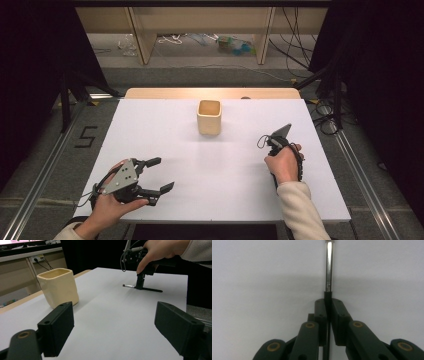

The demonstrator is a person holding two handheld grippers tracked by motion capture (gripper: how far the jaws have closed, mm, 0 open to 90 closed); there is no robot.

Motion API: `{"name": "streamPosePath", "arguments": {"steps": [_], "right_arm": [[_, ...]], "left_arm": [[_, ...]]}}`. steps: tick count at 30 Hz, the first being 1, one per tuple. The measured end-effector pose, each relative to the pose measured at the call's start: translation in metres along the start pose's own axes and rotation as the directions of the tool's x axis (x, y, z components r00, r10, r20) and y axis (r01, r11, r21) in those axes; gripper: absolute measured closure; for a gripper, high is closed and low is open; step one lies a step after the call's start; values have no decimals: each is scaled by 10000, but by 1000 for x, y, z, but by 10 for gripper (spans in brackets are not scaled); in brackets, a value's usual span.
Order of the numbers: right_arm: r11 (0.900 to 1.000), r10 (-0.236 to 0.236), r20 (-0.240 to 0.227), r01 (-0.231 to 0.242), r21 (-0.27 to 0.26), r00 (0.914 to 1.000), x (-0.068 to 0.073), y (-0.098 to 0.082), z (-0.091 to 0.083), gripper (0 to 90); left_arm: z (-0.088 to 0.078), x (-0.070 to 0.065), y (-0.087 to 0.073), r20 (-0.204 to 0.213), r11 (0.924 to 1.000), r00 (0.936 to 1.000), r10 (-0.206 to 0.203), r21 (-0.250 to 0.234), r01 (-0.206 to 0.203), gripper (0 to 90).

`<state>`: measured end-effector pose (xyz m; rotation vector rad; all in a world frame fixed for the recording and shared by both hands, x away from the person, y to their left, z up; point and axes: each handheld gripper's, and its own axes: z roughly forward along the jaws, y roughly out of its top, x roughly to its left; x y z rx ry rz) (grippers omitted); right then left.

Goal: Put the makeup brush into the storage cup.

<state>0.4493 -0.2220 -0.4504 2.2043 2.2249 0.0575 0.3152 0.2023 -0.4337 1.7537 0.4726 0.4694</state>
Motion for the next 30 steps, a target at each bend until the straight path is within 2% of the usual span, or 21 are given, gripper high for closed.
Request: {"name": "streamPosePath", "arguments": {"steps": [1, 2, 3, 4, 6, 7, 8, 10, 11, 13, 17, 18, 20, 22, 25, 26, 28, 30], "right_arm": [[9997, -248, 33, 248, 48, 9997, -2, 0, 0, 843], [9997, 218, -128, -217, 91, 9997, 1, 1, -1, 844], [9997, 218, -128, -217, 91, 9997, 1, 1, -1, 844], [9999, 10, -92, -9, 136, 10000, -1, 1, -1, 845], [9998, 188, -180, -187, 81, 9997, 0, 1, -1, 845], [10000, 82, -174, -82, 24, 9998, -1, 1, 0, 845], [9997, -253, -87, 254, 52, 9996, -4, 0, 0, 845], [9989, 455, -368, -452, 83, 9983, -2, 1, -2, 845], [9988, 476, -390, -472, 112, 9981, -2, 1, -2, 845], [9998, 181, -479, -181, 1, 9987, -6, 0, -1, 845], [9997, 230, -596, -235, -74, 9980, -7, -1, -2, 845], [9997, 196, -808, -206, -117, 9965, -11, -1, -2, 846], [9997, 196, -856, -210, -145, 9961, -12, -1, -2, 846], [9985, 252, -873, -292, -453, 9959, -13, -1, -3, 846], [9979, 98, -844, -151, -625, 9964, -13, -2, -6, 846], [9959, 137, -895, -216, -879, 9959, -12, -3, -8, 846], [9939, 200, -973, -304, -1062, 9951, -10, -3, -11, 846], [9924, 78, -1024, -203, -1217, 9947, -11, -5, -12, 846]], "left_arm": [[0, 0, 0, 3, 10000, 10000, 19, 7, -19, 160], [0, 0, 0, -19, 10000, 10000, 37, -3, -37, 160], [0, 0, 0, -19, 10000, 10000, 37, -3, -37, 159], [0, 0, 0, -15, 10000, 10000, 24, -27, -24, 159], [0, 0, 0, -22, 10000, 10000, 32, -44, -32, 157], [0, 0, 0, -17, 10000, 10000, 24, -43, -24, 157], [1, 0, 0, -21, 10000, 10000, 22, -35, -22, 157], [1, 0, -1, -41, 10000, 10000, -13, -15, 13, 157], [1, 0, -1, -42, 10000, 10000, -47, -12, 47, 157], [1, 0, -1, -42, 10000, 10000, -64, 14, 65, 157], [1, 0, -1, -55, 10000, 10000, -55, 21, 56, 158], [1, 1, -1, -55, 10000, 10000, -52, 19, 52, 157], [1, 0, -1, -43, 10000, 10000, -48, -10, 48, 157], [1, 0, -1, -38, 10000, 10000, 3, -23, -3, 157], [1, 1, -1, -41, 10000, 10000, -47, -7, 47, 157], [1, 1, -1, -34, 10000, 10000, -57, -11, 57, 157], [1, 1, -1, -38, 10000, 10000, -47, -19, 47, 157], [1, 1, -1, -41, 10000, 10000, -52, -41, 52, 157]]}}
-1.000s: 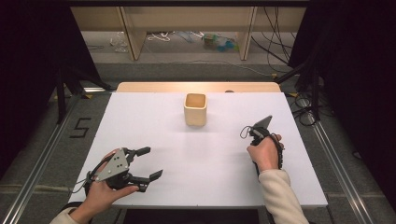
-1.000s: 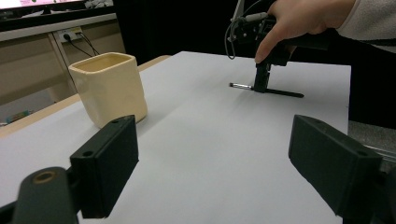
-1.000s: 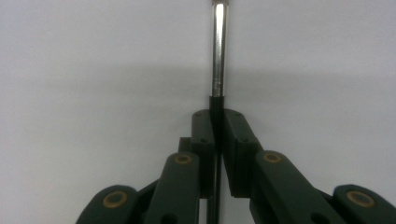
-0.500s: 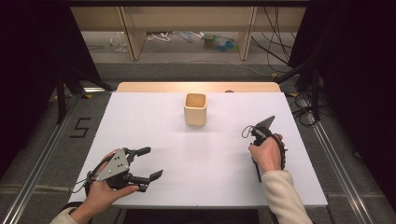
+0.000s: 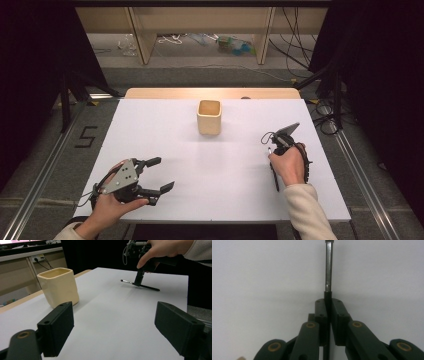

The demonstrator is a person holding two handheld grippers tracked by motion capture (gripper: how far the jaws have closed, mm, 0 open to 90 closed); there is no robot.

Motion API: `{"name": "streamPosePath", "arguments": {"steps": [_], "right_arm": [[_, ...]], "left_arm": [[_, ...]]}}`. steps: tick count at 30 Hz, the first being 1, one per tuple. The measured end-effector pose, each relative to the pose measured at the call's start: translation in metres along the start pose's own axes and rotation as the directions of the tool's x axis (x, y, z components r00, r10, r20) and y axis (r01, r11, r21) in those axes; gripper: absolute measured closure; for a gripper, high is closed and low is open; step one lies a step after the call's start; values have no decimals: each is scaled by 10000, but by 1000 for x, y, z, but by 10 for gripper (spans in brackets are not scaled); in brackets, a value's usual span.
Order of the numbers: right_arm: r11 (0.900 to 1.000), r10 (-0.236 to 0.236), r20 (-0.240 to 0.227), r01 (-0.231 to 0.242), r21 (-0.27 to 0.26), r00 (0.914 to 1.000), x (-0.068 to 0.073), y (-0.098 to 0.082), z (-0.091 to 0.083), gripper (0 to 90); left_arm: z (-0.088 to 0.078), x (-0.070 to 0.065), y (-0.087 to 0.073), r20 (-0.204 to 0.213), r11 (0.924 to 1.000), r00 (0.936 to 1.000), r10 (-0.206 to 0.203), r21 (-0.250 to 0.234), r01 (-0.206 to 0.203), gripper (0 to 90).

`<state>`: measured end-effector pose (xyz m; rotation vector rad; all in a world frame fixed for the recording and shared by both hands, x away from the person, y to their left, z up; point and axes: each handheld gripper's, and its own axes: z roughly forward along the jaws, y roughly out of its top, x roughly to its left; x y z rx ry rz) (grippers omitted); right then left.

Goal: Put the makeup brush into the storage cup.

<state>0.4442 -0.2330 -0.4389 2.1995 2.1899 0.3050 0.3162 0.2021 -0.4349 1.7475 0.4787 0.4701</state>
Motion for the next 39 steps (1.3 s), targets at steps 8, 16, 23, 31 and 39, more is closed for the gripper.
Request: {"name": "streamPosePath", "arguments": {"steps": [8, 16, 23, 31, 39], "right_arm": [[9968, -114, -378, 83, -795, 9992, 0, -5, -12, 847], [9846, -737, -979, 567, -1655, 9925, -6, -13, -19, 846], [9753, -871, -1503, 536, -2143, 9848, -6, -19, -20, 846], [9637, -1201, -1443, 805, -2545, 9822, -4, -21, -22, 847], [9384, -1765, -1241, 1289, -3207, 9764, -4, -24, -22, 846]], "left_arm": [[0, 0, 0, -6, 10000, 10000, -1, -4, 1, 157], [0, 0, 0, 0, 10000, 10000, 4, -28, -4, 157], [0, 0, 0, -6, 10000, 10000, -1, -34, 1, 157], [0, 0, 0, -28, 10000, 10000, -30, -33, 30, 157], [0, 1, 0, -25, 10000, 10000, -43, -38, 43, 157]]}}
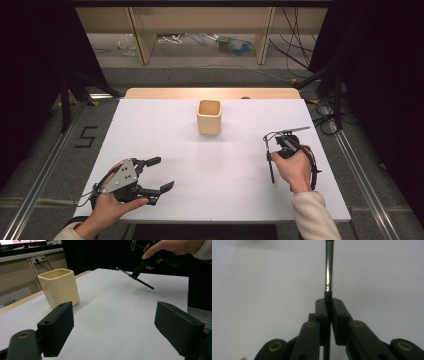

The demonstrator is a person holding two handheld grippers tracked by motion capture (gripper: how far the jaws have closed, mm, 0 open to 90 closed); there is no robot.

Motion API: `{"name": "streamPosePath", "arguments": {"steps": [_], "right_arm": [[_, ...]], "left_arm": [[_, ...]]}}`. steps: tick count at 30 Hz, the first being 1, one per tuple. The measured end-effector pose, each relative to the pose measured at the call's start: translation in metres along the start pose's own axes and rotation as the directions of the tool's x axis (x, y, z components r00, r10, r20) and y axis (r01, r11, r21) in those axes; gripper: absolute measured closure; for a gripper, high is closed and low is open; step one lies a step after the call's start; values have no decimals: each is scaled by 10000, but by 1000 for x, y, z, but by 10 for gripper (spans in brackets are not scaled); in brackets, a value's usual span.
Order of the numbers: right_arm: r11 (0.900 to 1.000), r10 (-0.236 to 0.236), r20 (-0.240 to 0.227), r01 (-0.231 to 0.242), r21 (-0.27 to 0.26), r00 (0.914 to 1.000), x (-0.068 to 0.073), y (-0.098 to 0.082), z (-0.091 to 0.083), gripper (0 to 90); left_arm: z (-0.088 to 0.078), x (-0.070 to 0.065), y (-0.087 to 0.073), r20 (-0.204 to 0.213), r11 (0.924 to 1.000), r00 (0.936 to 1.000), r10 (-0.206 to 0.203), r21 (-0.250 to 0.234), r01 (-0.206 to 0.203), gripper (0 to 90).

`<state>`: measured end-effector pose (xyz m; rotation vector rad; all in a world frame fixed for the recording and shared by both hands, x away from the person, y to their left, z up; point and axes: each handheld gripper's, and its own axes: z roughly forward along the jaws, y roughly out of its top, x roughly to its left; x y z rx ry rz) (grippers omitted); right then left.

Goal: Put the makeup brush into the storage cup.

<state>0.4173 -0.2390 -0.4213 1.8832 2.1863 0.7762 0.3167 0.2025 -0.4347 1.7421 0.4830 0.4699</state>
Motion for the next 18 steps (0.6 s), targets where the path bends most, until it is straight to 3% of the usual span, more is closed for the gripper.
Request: {"name": "streamPosePath", "arguments": {"steps": [1, 2, 3, 6, 7, 8, 11, 12, 13, 15, 16, 17, 18], "right_arm": [[9984, -476, -60, 474, -320, 9989, -3, -1, 0, 846], [9986, -462, 71, 464, -267, 9989, -2, -1, -1, 846], [9961, -707, -21, 705, -537, 9975, -3, -2, -1, 846], [9943, -788, -105, 779, -725, 9968, -3, -4, -3, 846], [9939, -756, 281, 776, -789, 9967, -1, -4, -4, 846], [9919, -911, -132, 895, -897, 9958, -2, -5, -5, 846], [9895, -1054, -172, 1032, -1013, 9943, -2, -6, -6, 846], [9816, -1417, -79, 1395, -1302, 9899, -4, -6, -5, 846], [9818, -1368, -454, 1294, -1389, 9896, -3, -5, -6, 846], [9824, -1412, -502, 1337, -1308, 9887, -3, -5, -8, 846], [9746, -1600, -879, 1432, -1724, 9832, -4, -6, -5, 846], [9663, -1868, -372, 1768, -1870, 9817, -3, -7, -6, 846], [9663, -1868, -372, 1768, -1870, 9817, -3, -7, -6, 846]], "left_arm": [[0, 0, 0, -2, 10000, 10000, 1, 4, -1, 157], [0, 0, 0, -3, 10000, 10000, -4, 3, 4, 157], [0, 0, 0, -6, 10000, 10000, -3, 6, 3, 157], [0, 0, 0, -12, 10000, 10000, -1, 7, 1, 157], [0, 0, 0, -6, 10000, 10000, -10, 0, 10, 157], [0, 0, 0, -4, 10000, 10000, -15, 0, 15, 157], [0, 0, 0, -10, 10000, 10000, -11, -13, 11, 157], [0, 0, 0, -10, 10000, 10000, 0, -7, 0, 157], [0, 0, 0, -12, 10000, 10000, -4, -3, 4, 157], [0, 0, 0, -19, 10000, 10000, -9, -12, 9, 157], [0, 0, 0, -17, 10000, 10000, -9, -13, 9, 157], [0, 0, 0, -14, 10000, 10000, -7, -12, 7, 157], [0, 0, 0, -16, 10000, 10000, -5, -11, 5, 157]]}}
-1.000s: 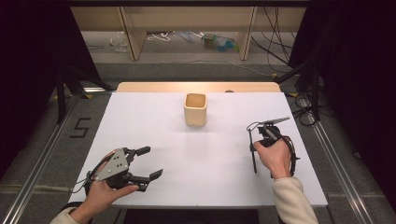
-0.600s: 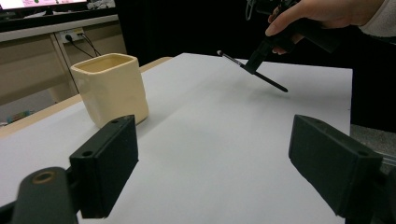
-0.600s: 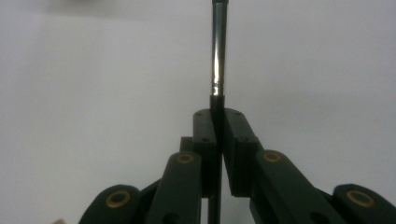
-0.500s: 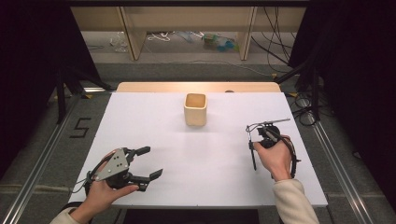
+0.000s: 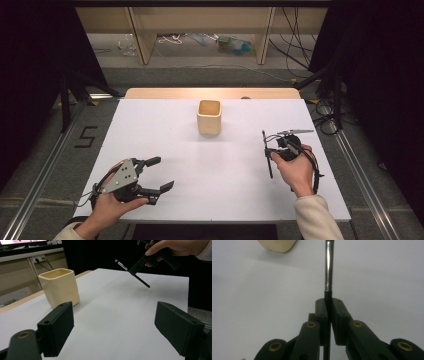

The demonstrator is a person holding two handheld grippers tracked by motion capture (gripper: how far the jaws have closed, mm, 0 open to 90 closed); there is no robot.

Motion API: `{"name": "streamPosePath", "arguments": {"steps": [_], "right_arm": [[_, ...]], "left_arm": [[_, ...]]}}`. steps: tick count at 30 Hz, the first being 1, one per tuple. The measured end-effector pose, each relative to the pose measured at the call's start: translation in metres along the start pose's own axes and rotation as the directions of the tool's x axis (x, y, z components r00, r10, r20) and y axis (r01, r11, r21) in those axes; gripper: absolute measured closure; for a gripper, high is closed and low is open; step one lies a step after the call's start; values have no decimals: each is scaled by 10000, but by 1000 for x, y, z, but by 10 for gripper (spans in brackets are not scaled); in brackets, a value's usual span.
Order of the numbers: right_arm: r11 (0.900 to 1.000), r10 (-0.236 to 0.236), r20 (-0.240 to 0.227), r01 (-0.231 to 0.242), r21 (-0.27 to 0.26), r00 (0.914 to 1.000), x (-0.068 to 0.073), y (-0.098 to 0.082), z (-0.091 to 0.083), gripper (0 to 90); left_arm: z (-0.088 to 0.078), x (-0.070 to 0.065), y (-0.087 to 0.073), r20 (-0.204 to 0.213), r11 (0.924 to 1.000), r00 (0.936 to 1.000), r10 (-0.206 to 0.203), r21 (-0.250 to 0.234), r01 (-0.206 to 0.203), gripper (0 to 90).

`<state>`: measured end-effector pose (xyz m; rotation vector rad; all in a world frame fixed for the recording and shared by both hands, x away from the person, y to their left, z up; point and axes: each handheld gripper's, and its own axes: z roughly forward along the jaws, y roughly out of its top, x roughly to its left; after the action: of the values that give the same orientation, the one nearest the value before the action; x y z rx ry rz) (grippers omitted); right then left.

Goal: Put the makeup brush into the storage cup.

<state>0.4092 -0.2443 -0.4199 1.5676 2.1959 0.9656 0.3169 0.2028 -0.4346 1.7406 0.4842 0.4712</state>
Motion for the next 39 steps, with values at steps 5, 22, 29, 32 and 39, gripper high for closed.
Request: {"name": "streamPosePath", "arguments": {"steps": [5, 22, 29, 32, 39], "right_arm": [[9989, -274, -192, 267, -373, 9994, 2, -1, -1, 846], [9865, -839, -429, 769, -1444, 9956, 4, -5, -5, 846], [9824, -1030, -545, 930, -1621, 9932, 6, -6, -5, 846], [9844, -896, -541, 802, -1563, 9945, 8, -7, -6, 846], [9778, -1256, -639, 1127, -1766, 9900, 8, -9, -5, 845]], "left_arm": [[0, 0, 0, 1, 10000, 10000, -42, -27, 42, 157], [0, 1, 0, -61, 10000, 10000, -8, 20, 8, 158], [0, 1, 0, -89, 10000, 10000, -36, 36, 36, 158], [0, 1, 0, -91, 10000, 9999, -55, 49, 55, 160], [0, 1, 0, -109, 10000, 9999, -60, 57, 61, 161]]}}
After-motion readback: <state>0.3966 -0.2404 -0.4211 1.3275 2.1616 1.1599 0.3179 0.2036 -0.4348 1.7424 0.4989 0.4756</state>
